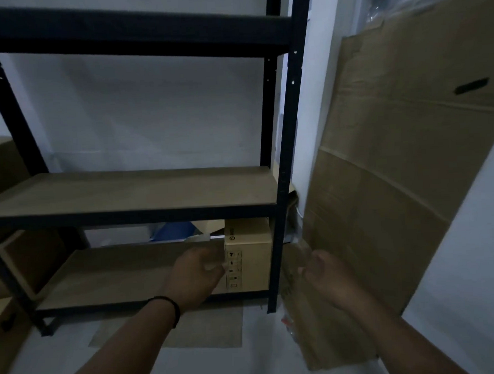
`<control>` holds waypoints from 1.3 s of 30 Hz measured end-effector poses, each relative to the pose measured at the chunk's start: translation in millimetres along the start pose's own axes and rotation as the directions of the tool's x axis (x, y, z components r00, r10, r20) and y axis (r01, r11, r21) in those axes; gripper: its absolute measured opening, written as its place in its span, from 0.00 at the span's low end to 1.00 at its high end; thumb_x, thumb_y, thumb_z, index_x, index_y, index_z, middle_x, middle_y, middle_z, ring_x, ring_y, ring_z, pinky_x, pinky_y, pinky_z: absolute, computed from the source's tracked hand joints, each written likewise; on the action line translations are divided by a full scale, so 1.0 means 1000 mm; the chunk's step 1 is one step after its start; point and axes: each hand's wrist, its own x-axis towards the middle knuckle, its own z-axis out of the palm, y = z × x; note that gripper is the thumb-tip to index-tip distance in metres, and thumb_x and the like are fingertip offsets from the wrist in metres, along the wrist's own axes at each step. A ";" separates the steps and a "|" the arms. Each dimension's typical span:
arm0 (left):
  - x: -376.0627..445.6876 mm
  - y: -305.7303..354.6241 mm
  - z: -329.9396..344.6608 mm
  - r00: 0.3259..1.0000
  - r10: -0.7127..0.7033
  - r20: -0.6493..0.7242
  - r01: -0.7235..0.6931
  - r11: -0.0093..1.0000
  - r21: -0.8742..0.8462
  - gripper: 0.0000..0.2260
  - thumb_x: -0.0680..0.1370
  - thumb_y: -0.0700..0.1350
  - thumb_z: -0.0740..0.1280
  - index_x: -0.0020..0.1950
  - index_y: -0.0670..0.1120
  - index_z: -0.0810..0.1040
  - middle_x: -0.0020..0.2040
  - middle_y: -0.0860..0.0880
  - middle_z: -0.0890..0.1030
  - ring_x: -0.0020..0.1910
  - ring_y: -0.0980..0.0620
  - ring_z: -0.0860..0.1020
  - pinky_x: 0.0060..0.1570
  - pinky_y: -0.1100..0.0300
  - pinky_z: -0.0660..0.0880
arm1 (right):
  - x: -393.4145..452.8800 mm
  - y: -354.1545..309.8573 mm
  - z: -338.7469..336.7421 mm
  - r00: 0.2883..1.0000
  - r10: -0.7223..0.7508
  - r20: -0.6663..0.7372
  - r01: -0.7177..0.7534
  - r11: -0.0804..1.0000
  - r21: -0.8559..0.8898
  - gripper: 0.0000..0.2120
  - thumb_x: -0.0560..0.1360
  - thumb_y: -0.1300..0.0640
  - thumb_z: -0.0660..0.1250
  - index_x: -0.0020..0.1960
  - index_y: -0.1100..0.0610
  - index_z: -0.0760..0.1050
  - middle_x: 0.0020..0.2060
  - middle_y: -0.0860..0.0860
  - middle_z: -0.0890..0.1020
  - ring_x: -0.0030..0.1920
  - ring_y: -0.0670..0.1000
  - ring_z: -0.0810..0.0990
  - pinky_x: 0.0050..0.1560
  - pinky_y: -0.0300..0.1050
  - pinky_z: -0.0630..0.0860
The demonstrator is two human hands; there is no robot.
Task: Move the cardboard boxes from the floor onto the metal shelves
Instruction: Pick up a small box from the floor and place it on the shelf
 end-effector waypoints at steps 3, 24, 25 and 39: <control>0.010 0.026 -0.023 0.999 -0.048 0.003 0.047 0.998 0.049 0.17 0.78 0.51 0.67 0.66 0.50 0.74 0.62 0.53 0.75 0.61 0.54 0.73 0.54 0.65 0.69 | 0.002 -0.021 -0.023 0.997 0.070 0.031 -0.070 0.997 0.011 0.12 0.80 0.56 0.61 0.59 0.61 0.74 0.49 0.52 0.79 0.44 0.46 0.76 0.32 0.29 0.64; -0.059 0.250 -0.282 0.988 -0.052 0.145 0.052 0.999 0.003 0.23 0.79 0.53 0.64 0.72 0.48 0.69 0.70 0.50 0.71 0.67 0.53 0.69 0.59 0.67 0.62 | -0.141 -0.273 -0.253 0.979 0.196 -0.064 -0.196 0.981 0.003 0.32 0.77 0.43 0.64 0.76 0.53 0.59 0.66 0.50 0.74 0.64 0.53 0.74 0.65 0.50 0.70; -0.067 0.254 -0.289 0.989 -0.049 0.142 0.050 0.999 -0.007 0.23 0.79 0.53 0.64 0.72 0.48 0.69 0.70 0.51 0.70 0.68 0.53 0.69 0.58 0.67 0.62 | -0.150 -0.282 -0.256 0.979 0.192 -0.072 -0.193 0.981 -0.001 0.33 0.77 0.43 0.64 0.77 0.53 0.57 0.68 0.51 0.72 0.65 0.54 0.73 0.66 0.51 0.70; -0.199 0.257 -0.358 0.977 -0.189 -0.095 0.193 0.981 0.029 0.24 0.77 0.57 0.66 0.71 0.50 0.71 0.68 0.51 0.72 0.66 0.54 0.70 0.67 0.59 0.67 | -0.227 -0.341 -0.228 0.997 -0.031 0.069 0.036 0.997 -0.070 0.27 0.75 0.47 0.65 0.72 0.48 0.63 0.66 0.51 0.72 0.64 0.54 0.72 0.62 0.53 0.72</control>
